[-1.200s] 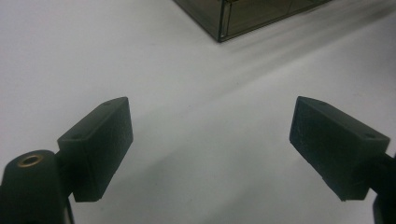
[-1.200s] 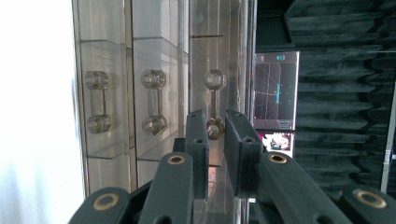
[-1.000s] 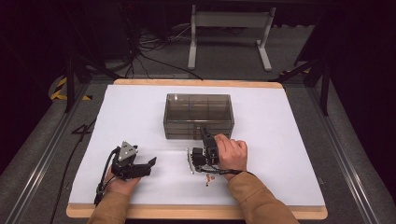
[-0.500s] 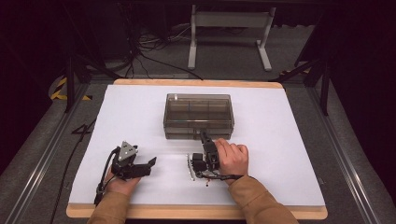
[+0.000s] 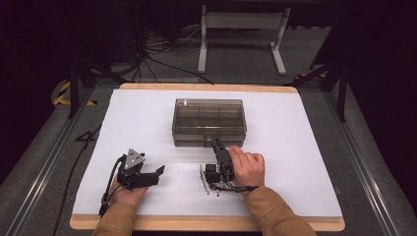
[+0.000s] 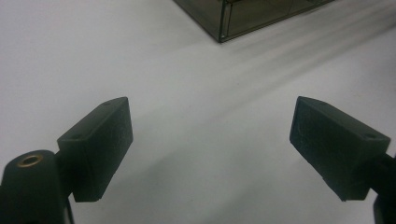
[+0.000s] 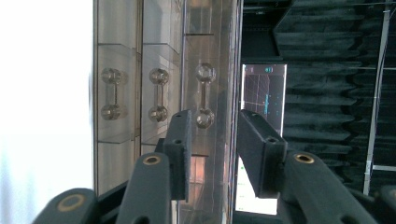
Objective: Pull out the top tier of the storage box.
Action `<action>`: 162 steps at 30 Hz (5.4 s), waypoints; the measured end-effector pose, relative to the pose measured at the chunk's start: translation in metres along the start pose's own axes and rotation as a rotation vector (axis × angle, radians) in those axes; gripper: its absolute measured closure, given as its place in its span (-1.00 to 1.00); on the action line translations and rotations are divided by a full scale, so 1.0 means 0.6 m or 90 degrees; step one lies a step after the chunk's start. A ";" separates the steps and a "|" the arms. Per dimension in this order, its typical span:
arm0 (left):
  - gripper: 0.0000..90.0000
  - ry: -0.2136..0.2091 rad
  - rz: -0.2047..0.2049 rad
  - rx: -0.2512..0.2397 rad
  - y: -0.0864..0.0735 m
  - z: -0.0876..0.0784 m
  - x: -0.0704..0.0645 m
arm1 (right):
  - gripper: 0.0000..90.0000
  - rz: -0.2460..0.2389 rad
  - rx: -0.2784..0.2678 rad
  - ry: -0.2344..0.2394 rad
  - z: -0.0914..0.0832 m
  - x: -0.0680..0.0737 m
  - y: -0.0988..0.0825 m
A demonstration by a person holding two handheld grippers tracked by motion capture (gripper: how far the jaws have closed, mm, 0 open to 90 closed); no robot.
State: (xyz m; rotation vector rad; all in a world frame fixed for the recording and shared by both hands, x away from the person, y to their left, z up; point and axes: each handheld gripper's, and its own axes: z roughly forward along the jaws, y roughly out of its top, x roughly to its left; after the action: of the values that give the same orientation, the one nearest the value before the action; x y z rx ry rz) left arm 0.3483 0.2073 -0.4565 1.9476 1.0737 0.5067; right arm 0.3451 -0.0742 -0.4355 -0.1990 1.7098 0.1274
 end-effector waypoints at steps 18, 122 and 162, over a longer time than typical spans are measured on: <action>-0.70 0.005 0.004 0.002 0.000 0.000 -0.001 | 0.11 0.028 -0.024 -0.012 -0.029 0.004 -0.057; -0.70 0.003 0.003 0.003 0.000 0.001 -0.002 | 0.15 0.594 -0.205 0.556 0.022 -0.178 -0.245; -0.70 0.000 0.004 0.004 0.000 0.001 -0.002 | 0.50 0.465 -0.112 0.642 0.095 -0.170 -0.206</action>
State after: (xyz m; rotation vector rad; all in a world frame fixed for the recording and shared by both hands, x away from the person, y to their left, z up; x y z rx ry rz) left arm 0.3482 0.2061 -0.4570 1.9570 1.0717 0.5076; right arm 0.4397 -0.1780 -0.3395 0.3071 2.7100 0.8310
